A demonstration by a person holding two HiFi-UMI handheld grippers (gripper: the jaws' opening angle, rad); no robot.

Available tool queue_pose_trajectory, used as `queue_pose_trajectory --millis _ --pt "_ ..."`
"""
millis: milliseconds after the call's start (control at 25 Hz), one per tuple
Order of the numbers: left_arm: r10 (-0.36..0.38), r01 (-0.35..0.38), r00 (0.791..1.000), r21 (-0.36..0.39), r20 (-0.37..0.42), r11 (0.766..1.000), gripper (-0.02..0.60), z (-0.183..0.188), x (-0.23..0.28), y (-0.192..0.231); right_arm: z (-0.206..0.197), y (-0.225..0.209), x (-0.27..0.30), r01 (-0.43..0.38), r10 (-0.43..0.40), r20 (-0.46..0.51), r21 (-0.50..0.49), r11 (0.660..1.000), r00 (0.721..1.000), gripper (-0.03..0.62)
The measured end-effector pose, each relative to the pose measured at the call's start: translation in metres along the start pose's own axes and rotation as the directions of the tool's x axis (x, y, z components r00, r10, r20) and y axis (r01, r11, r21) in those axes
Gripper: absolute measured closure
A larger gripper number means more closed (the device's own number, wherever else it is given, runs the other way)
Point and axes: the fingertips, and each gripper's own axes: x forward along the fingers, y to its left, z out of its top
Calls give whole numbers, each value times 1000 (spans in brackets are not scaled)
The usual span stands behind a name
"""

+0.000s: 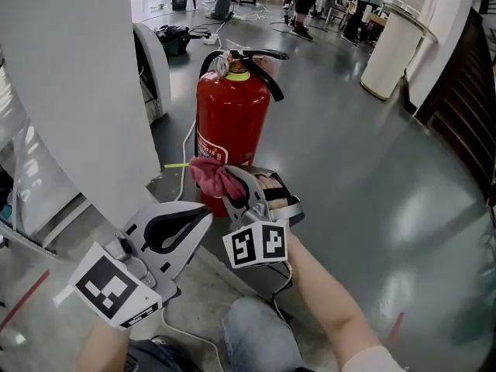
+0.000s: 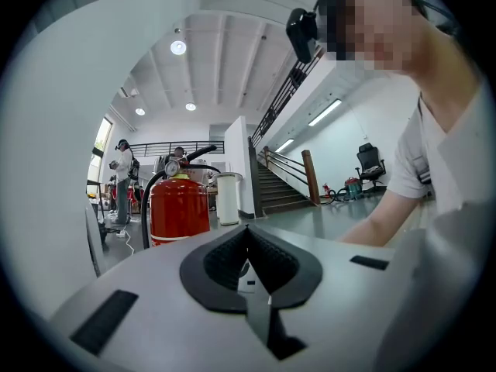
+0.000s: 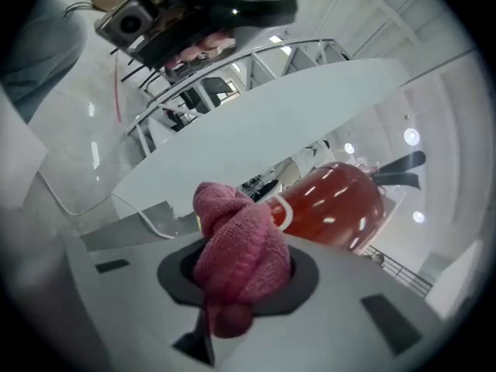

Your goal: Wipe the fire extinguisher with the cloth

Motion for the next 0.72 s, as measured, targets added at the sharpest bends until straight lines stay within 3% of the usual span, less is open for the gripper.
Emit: queue_pose_trajectory --millis 120,280,720 --pt "8 -8 1000 5 -2 1000 572 0 2 0 14 -61 -12 170 -177 48 113 979 983 502" --pt "27 -27 1000 0 4 1000 572 1 5 3 27 -108 -19 195 -221 71 265 944 973 500" --pt "40 -40 999 3 0 999 572 -3 4 -1 4 -81 -19 338 -371 49 318 886 927 507"
